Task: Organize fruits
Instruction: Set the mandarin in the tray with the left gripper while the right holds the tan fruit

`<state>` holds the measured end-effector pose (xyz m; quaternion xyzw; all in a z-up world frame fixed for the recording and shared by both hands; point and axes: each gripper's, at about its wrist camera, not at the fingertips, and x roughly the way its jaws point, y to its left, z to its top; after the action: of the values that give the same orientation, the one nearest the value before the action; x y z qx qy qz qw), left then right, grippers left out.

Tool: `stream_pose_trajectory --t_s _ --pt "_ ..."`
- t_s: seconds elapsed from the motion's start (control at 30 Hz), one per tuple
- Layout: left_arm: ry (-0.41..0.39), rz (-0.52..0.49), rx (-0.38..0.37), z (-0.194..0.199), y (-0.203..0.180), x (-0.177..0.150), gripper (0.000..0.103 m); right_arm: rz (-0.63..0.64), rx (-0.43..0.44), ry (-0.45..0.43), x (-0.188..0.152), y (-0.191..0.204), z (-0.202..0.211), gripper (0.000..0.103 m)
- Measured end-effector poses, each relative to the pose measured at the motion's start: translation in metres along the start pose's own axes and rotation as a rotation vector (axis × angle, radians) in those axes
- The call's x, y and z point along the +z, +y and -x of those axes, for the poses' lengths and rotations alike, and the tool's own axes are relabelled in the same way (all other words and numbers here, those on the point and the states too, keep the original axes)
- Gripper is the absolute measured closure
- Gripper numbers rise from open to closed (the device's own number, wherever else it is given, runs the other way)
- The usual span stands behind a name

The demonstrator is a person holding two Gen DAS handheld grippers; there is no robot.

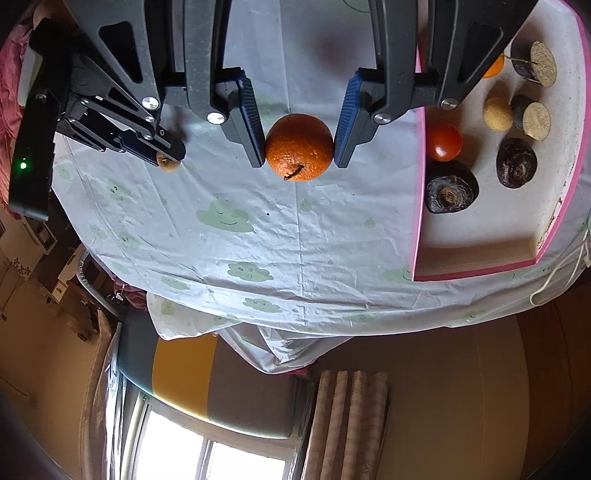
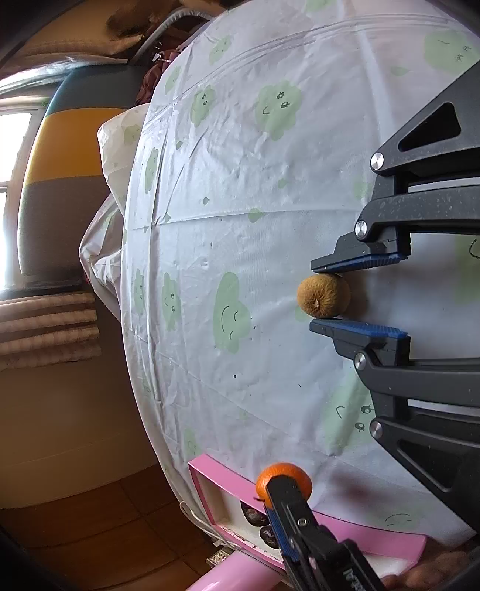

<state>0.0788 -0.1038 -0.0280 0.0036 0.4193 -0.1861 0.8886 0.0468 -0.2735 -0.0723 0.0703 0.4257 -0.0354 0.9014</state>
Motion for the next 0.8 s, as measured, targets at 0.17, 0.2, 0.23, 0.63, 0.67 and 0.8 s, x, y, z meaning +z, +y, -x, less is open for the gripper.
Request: stream_pose_trajectory --t_s 0.17,0.2,0.23,0.63,0.67,0.8 --pt "-0.020 0.015 0.016 0.021 0.013 -0.003 0.064 0.005 -0.020 -0.007 -0.002 0.004 0.000 0.078" --pt "-0.023 0.021 0.020 0.025 0.017 -0.004 0.064 0.006 -0.023 -0.008 -0.002 0.004 0.000 0.078" --pt "-0.028 0.026 0.024 0.029 0.021 -0.005 0.064 0.007 -0.026 -0.009 -0.002 0.005 0.000 0.078" --pt "-0.064 0.157 0.142 0.055 0.108 -0.012 0.064 0.039 -0.069 -0.005 -0.003 0.012 -0.002 0.078" --pt "-0.064 0.176 0.152 0.054 0.117 -0.012 0.064 0.040 -0.071 -0.006 -0.004 0.012 -0.002 0.078" --pt "-0.063 0.201 0.188 0.049 0.144 -0.007 0.064 0.043 -0.078 -0.005 -0.004 0.013 -0.002 0.078"
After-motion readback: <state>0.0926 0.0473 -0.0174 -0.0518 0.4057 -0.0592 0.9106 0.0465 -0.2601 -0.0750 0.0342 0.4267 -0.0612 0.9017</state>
